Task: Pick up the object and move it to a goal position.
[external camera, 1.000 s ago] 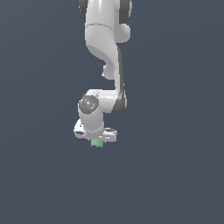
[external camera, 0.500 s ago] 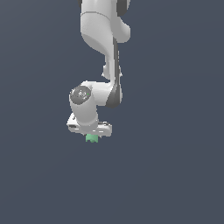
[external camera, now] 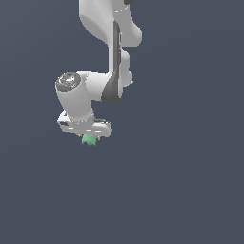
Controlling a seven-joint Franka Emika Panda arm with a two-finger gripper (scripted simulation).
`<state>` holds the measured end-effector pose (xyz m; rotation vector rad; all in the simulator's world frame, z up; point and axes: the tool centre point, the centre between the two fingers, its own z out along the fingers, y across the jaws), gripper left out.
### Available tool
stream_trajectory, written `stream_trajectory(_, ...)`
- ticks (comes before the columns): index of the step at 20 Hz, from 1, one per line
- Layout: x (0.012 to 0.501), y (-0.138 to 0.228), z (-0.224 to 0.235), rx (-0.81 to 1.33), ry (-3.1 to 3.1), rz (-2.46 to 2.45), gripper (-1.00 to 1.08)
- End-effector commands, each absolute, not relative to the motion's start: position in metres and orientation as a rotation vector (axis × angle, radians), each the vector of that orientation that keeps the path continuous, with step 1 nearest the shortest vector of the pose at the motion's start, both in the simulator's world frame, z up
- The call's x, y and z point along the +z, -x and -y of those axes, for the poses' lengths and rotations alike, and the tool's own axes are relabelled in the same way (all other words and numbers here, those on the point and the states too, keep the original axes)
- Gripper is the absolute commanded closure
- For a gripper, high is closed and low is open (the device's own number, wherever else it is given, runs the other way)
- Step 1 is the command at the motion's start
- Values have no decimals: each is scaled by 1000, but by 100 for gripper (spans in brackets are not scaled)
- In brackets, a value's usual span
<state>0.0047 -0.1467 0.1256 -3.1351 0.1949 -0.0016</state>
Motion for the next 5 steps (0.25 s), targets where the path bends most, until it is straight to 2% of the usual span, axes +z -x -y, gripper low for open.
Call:
stream_trajectory(1, 134, -1, 153, 0, 3135, -193, 108)
stream_trajectory(5, 139, 1, 157, 0, 3135, -193, 108)
